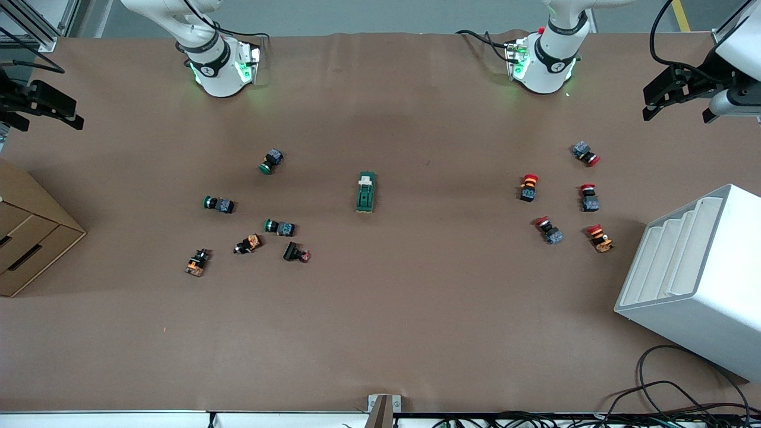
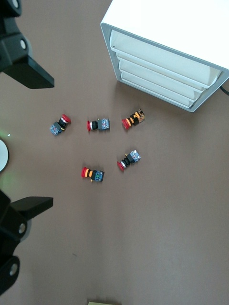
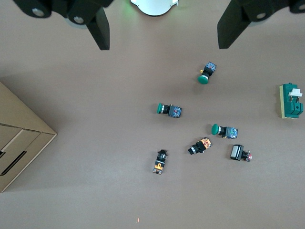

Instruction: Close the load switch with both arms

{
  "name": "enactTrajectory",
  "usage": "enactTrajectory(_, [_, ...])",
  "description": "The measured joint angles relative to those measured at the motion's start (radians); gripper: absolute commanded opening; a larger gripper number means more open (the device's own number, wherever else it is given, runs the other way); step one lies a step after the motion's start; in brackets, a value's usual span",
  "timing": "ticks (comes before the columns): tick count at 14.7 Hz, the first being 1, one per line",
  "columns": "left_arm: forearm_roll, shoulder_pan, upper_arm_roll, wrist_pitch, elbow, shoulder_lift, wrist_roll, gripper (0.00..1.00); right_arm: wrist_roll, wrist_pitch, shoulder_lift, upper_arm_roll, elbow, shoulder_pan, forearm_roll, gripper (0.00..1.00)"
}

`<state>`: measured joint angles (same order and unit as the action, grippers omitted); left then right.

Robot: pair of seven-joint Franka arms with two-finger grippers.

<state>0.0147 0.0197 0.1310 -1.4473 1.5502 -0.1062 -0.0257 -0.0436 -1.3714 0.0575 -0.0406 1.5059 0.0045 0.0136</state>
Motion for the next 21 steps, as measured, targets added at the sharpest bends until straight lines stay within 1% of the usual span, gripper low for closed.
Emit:
enactTrajectory(7, [-0.001,-0.014,0.002,0.0,-0.023,0.002,0.023,1.0,0.0,-0.001,0.0,0.0,0.0,0.0,0.0,1.0])
enactTrajectory(9, [-0.001,-0.059,0.013,-0.006,-0.024,0.023,0.036,1.0,0.0,-0.002,0.0,0.001,0.0,0.0,0.0,1.0])
enactTrajectory(11, [-0.001,-0.124,0.057,-0.046,-0.022,0.079,-0.019,1.0,0.0,-0.002,0.0,0.001,0.0,0.0,0.0,1.0])
enactTrajectory(14, [0.013,-0.252,0.153,-0.127,-0.02,0.197,-0.318,1.0,0.0,-0.003,0.0,0.002,0.0,0.0,0.0,1.0])
enactTrajectory(15, [0.018,-0.307,0.172,-0.163,-0.018,0.239,-0.426,1.0,0.0,-0.004,0.0,0.002,0.0,0.0,0.0,1.0])
enactTrajectory(18, [0.059,-0.483,0.183,-0.272,-0.014,0.357,-0.708,1.0,0.0,-0.004,0.0,0.001,0.0,0.0,0.0,1.0])
enactTrajectory(21, [0.141,-0.647,0.183,-0.415,-0.007,0.485,-1.04,1.0,0.0,-0.004,0.001,0.001,-0.001,0.0,0.0,1.0])
